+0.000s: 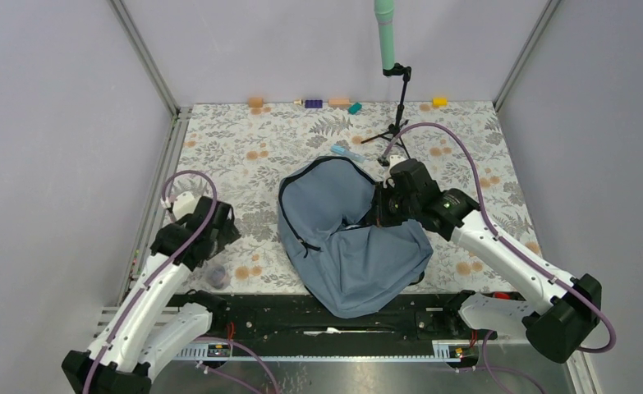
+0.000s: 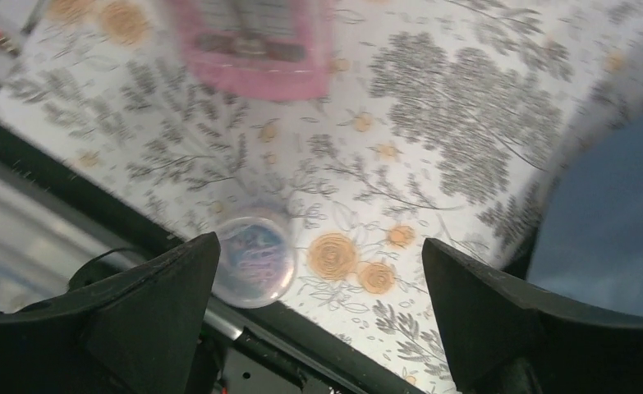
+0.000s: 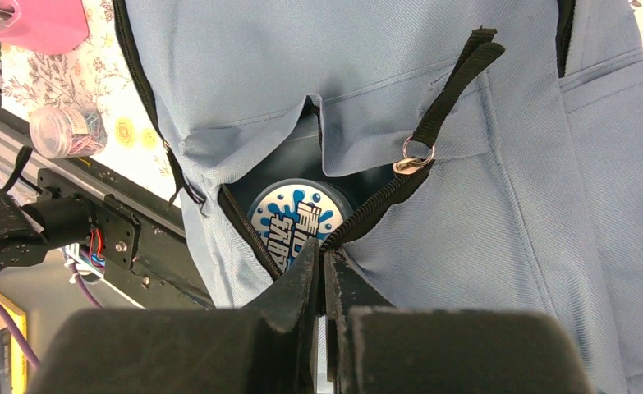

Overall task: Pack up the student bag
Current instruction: Pick up the personal item from the center of the board.

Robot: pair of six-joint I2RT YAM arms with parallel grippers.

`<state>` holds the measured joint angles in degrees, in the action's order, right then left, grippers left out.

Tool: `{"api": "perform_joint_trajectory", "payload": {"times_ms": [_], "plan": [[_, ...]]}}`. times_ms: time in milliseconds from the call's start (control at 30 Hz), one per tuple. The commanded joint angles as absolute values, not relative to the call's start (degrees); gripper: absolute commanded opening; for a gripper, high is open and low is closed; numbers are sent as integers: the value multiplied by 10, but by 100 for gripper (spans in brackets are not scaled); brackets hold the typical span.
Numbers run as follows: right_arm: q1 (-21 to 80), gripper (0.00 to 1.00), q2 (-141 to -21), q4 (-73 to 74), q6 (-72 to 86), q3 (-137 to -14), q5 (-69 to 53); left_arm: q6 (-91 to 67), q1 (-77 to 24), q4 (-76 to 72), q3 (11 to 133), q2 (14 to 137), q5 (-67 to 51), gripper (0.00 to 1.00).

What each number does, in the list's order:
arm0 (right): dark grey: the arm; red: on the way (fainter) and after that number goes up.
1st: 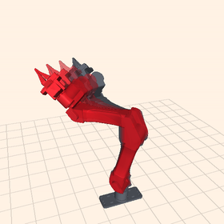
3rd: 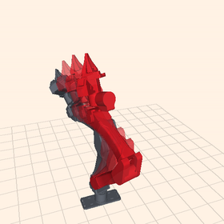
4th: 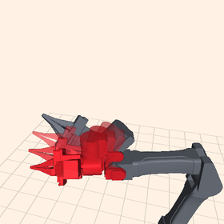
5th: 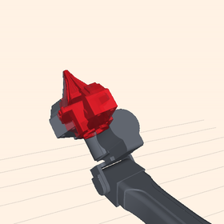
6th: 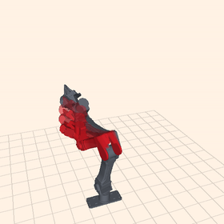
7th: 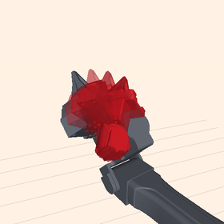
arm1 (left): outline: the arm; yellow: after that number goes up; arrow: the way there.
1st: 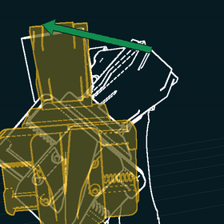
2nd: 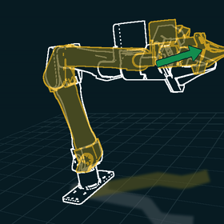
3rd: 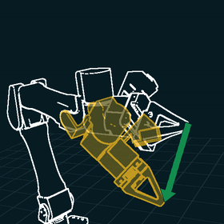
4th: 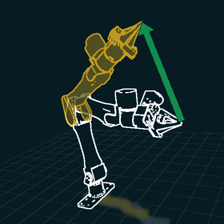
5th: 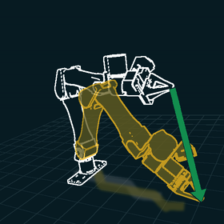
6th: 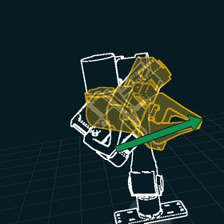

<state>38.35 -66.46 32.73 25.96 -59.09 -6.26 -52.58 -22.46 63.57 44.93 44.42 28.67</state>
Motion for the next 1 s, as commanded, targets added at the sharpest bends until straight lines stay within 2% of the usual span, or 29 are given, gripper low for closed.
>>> {"api": "perform_joint_trajectory", "payload": {"times_ms": [0,233,367,800,867,967], "plan": [[386,0,-633,279,239,-594,-41,-578,-170,727,492,488,324,99],[386,0,-618,279,235,-591,-39,-622,-108,735,473,515,289,99],[385,0,-612,279,229,-594,-35,-626,-75,704,428,513,229,99],[386,0,-601,269,216,-596,-29,-620,-70,630,369,547,167,99],[386,0,-601,269,216,-596,-29,-618,-70,620,361,555,158,95],[385,0,-602,269,217,-594,-29,-616,-71,603,350,555,144,81]]}}
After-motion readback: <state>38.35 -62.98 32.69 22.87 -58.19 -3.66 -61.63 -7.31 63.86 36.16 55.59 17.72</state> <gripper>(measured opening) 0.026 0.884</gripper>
